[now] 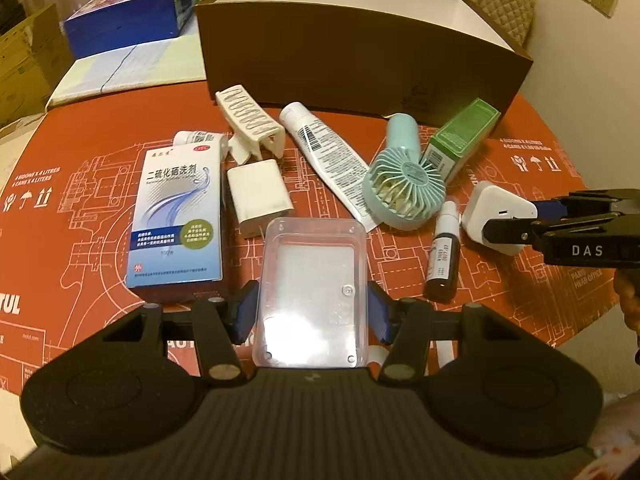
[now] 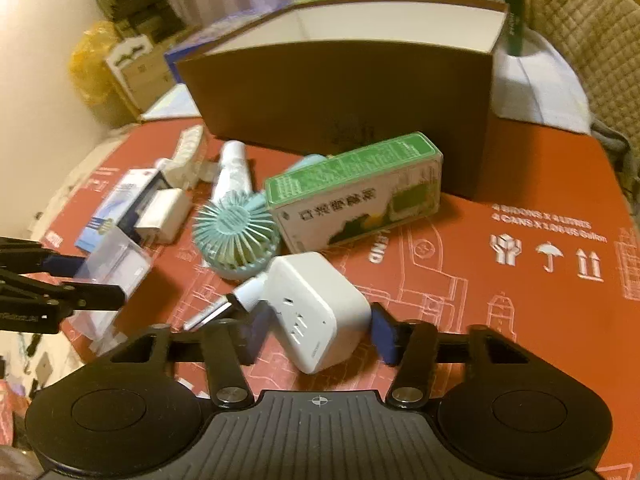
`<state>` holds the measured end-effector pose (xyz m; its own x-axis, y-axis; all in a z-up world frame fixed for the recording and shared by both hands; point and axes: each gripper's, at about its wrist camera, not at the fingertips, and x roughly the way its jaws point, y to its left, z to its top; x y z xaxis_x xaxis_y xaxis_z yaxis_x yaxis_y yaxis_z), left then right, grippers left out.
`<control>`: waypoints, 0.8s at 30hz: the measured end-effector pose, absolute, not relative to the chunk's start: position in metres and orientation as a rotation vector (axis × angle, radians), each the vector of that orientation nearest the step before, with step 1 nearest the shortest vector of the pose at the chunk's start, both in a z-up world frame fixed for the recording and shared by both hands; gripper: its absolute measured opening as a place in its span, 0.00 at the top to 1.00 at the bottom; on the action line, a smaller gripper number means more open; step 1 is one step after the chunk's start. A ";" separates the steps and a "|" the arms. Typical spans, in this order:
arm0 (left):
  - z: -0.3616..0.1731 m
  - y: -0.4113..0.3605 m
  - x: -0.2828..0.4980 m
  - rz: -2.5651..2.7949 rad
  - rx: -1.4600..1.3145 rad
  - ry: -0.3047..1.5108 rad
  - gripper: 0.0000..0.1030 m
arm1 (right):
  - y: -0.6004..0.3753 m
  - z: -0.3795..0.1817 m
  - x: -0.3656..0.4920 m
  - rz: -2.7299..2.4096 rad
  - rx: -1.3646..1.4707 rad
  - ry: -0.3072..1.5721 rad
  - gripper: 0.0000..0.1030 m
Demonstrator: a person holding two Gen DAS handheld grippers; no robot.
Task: Organize rigid objects
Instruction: 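Grasp the white socket adapter with the right tool while the left tool holds the case, then carry the clear case and white adapter with both tools into the brown box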
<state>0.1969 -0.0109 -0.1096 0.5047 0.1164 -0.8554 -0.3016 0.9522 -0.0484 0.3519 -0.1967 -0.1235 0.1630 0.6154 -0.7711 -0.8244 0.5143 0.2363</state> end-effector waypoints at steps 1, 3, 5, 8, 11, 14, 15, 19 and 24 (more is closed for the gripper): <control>-0.110 -0.011 0.197 0.258 -0.203 1.012 0.50 | -0.197 -0.123 0.351 1.046 -0.266 0.939 0.60; -0.109 -0.012 0.196 0.265 -0.207 1.009 0.50 | -0.200 -0.119 0.349 1.057 -0.273 0.916 0.73; -0.110 -0.015 0.197 0.268 -0.208 1.007 0.50 | -0.202 -0.117 0.348 1.037 -0.294 0.899 0.76; -0.109 -0.018 0.200 0.270 -0.208 1.002 0.50 | -0.207 -0.116 0.350 1.003 -0.328 0.878 0.76; -0.108 -0.022 0.205 0.278 -0.208 1.003 0.50 | -0.213 -0.115 0.352 0.987 -0.342 0.867 0.76; -0.105 -0.026 0.207 0.281 -0.206 0.995 0.50 | -0.217 -0.115 0.351 0.987 -0.353 0.862 0.76; -0.103 -0.027 0.207 0.283 -0.204 0.991 0.50 | -0.217 -0.114 0.351 0.990 -0.356 0.862 0.76; -0.097 -0.031 0.209 0.291 -0.201 0.972 0.50 | -0.220 -0.109 0.351 1.002 -0.360 0.861 0.76; -0.087 -0.033 0.209 0.293 -0.199 0.946 0.50 | -0.223 -0.099 0.352 1.026 -0.357 0.846 0.76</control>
